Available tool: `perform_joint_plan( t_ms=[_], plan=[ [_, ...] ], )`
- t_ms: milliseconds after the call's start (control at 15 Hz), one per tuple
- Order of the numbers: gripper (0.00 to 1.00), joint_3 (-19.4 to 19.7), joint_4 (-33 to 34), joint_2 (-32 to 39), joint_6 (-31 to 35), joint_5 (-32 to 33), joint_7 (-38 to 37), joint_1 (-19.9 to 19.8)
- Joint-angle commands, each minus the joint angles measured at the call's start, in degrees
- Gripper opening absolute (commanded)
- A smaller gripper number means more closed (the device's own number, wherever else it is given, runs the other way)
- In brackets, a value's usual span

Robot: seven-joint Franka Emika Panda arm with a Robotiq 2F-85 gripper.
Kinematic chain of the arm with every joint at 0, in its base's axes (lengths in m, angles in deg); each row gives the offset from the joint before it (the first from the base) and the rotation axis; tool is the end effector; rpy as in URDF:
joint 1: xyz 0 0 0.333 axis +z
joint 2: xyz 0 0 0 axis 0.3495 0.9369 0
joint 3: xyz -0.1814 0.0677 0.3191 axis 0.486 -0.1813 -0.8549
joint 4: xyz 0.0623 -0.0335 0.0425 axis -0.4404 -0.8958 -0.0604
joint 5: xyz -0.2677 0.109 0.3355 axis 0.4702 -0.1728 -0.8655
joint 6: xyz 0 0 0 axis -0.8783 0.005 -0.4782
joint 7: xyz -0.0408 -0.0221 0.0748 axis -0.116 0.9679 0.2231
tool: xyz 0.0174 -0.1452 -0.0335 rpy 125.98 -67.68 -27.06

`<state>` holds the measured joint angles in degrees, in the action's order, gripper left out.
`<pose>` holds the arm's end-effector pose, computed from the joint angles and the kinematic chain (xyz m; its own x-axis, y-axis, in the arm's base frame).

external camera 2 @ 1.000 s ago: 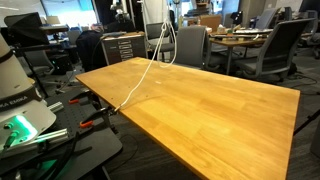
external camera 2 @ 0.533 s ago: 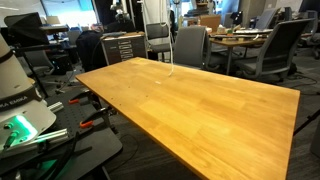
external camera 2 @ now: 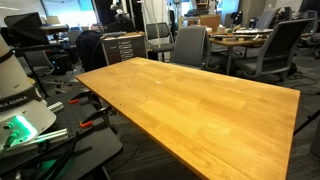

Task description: Make a knot using the object on the table

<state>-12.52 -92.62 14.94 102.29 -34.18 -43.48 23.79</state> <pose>0.5198 0.1289 0.9681 -0.0570 0.5948 0.8019 0.0146 -0.8026 0.5964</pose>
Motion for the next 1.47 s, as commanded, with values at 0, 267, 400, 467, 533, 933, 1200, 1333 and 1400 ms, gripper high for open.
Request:
perform_joint_plan(
  t_ms=[0, 267, 400, 467, 533, 933, 1200, 1333, 1400],
  plan=[
    [0.02, -2.12, 2.92, 1.85, 9.29, 4.41, -10.46, -6.05],
    [0.02, -3.89, 3.97, 2.13, 15.99, 5.57, -18.18, -12.28],
    [0.02, -3.38, 3.19, 1.61, 17.92, 3.26, -18.78, -11.82],
    [0.02, -3.31, 2.66, 1.4, 15.88, 3.01, -18.68, -11.44],
    [0.02, -3.32, 2.44, 1.49, 14.39, 3.1, -18.85, -11.5],
    [0.02, -5.99, -6.73, 4.12, 4.54, 17.4, -22.92, -17.9],
    [0.02, -6.22, -11.55, 5.66, -1.26, 31.15, -26.94, -21.93],
    [0.02, -6.65, -12.92, 5.86, -7.62, 33.71, -26.0, -21.98],
    [0.02, -6.95, -13.25, 5.71, -11.35, 34.53, -25.59, -21.7]
  ],
)
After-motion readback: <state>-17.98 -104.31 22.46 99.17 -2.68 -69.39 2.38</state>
